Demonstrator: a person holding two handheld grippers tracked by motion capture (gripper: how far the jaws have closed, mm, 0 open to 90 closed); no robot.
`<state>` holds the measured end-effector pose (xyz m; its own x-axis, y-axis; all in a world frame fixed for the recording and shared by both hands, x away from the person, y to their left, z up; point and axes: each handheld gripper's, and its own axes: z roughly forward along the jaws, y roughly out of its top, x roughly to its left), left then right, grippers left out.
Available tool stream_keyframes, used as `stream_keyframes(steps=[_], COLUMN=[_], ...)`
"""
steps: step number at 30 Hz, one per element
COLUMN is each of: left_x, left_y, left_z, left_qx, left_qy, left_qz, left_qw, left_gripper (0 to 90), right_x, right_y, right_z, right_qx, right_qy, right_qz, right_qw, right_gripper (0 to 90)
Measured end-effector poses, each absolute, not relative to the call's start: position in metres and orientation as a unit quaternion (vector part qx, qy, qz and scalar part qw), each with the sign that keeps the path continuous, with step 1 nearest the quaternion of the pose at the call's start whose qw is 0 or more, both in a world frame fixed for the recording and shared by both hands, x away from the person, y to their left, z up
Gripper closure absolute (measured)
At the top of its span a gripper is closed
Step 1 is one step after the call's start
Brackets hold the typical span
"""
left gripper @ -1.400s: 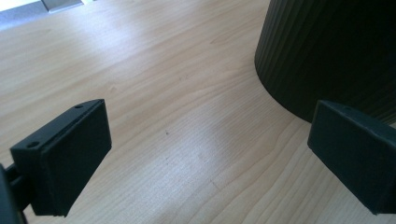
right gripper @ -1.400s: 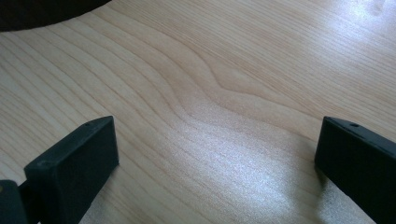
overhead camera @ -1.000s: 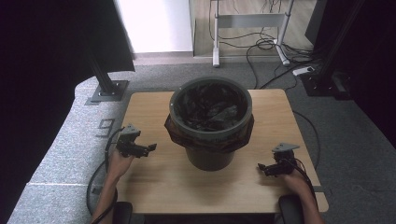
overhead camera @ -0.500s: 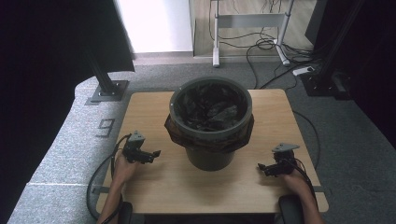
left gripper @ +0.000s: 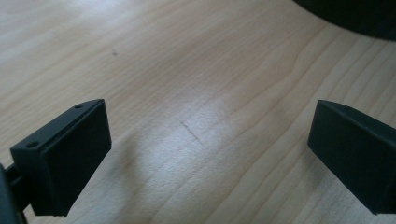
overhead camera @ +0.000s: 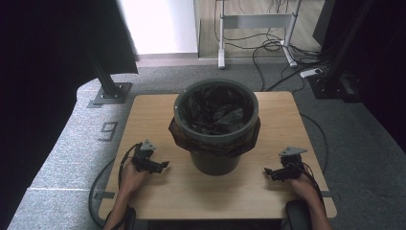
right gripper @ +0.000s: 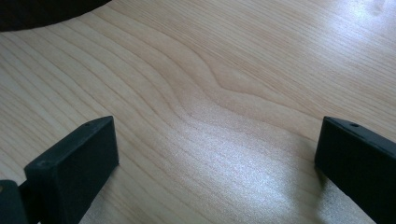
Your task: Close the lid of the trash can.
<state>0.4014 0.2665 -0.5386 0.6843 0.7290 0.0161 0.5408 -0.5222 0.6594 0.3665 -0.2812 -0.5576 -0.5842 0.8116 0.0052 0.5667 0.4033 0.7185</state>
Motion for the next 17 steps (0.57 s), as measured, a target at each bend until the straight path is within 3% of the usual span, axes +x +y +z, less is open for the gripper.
stream_keyframes(steps=[17], left_x=[0.4019], left_y=[0.255], left_z=[-0.5472], left_qx=[0.865], left_qy=[0.366], left_qz=[0.126], left_qw=[0.32], left_gripper=[0.0], right_x=[0.3664], right_y=[-0.2812], right_z=[-0.5576], right_qx=[0.421], right_qy=[0.819], right_qz=[0.348], right_qw=[0.176], right_gripper=[0.0])
